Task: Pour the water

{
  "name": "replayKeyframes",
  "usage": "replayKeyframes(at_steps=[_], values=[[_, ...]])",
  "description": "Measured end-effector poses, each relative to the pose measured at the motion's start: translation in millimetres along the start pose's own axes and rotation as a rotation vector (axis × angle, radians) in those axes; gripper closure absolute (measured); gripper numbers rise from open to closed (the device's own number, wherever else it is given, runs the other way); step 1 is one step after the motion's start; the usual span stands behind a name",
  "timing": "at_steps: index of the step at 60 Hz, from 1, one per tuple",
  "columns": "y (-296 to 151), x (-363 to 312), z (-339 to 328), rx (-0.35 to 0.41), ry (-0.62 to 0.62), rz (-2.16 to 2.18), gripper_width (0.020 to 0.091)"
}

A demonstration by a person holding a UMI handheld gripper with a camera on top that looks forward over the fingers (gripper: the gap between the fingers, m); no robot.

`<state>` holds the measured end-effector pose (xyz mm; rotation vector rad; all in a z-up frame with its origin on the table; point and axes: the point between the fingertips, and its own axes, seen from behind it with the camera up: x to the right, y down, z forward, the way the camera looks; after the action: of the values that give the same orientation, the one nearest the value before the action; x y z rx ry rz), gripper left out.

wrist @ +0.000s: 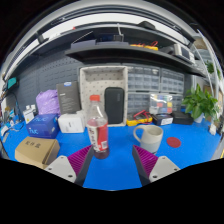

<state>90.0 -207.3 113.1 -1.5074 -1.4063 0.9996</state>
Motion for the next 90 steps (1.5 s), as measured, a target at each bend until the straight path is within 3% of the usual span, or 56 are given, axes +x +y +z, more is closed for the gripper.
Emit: replayKeyframes(at_steps=[12, 33, 39, 41, 43, 51, 57, 59, 60, 65, 75, 90], values=[[-4, -40, 42, 0.020, -0.054, -0.019, 0.0315], [-32, -53, 117, 0.076, -0.056, -0.045, 0.0319], [-34, -54, 130, 0.111, -0.067, -0.053, 0.0373], [-34, -55, 133, 0.126, -0.081, -0.052, 0.0440], [-31, -57, 135, 0.130, -0.092, -0.043, 0.0554], [-36, -56, 136, 0.197, -0.105, -0.043, 0.0596], [-37, -56, 136, 0.224, -0.091, -0.052, 0.0670], [-37, -55, 137, 0.232, -0.092, -0.051, 0.0660], [-37, -55, 137, 0.233, -0.092, -0.049, 0.0704], [-38, -55, 136, 0.246, -0.095, -0.031, 0.0705], [-38, -55, 136, 0.229, -0.110, -0.005, 0.0706], [-44, -31, 132, 0.090, -0.110, 0.348, 0.0706]])
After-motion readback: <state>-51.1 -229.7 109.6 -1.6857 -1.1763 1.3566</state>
